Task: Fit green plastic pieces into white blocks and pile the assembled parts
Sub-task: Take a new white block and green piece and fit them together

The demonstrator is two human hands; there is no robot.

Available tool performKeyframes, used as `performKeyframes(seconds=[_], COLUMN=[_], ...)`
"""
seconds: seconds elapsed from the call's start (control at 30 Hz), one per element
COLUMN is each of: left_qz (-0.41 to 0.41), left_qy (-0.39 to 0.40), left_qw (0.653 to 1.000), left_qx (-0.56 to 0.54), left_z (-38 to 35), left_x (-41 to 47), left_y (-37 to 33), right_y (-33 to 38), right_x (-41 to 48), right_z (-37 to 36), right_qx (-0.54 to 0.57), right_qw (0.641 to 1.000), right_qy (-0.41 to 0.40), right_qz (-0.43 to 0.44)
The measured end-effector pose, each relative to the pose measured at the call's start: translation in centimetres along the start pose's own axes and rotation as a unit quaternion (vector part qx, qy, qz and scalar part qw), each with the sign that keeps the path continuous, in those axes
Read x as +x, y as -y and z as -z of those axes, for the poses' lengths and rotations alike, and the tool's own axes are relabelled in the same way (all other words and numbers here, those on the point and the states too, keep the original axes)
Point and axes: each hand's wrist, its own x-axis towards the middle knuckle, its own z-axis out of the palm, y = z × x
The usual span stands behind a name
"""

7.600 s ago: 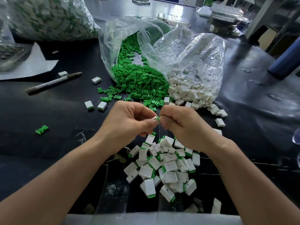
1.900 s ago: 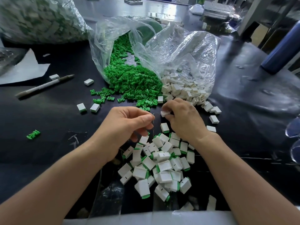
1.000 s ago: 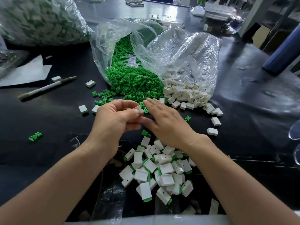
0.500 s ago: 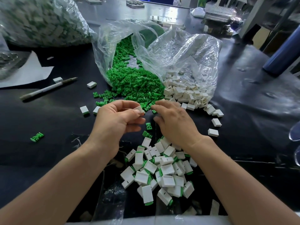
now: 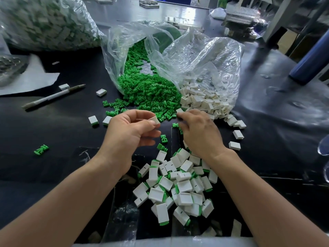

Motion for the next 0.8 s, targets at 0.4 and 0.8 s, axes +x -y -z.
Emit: performKeyframes(seconds=[0.4, 0.8], left_qz=[0.012, 0.018], left_qy=[0.035, 0.094], left_qw=[0.999, 0.995], left_qx=[0.019, 0.011], left_z=[-0.2, -0.2], left_x=[0.0, -0.5], left_y=[0.4, 0.3], right_y=[-0.2, 1.2], right_x=[0.0, -1.8], right_z=[0.3, 2.9], right_qx=[0.079, 0.409], right_qw=[0.997, 0.910], right_qy=[-0.024, 0.065], right_qz=[0.001, 0.017])
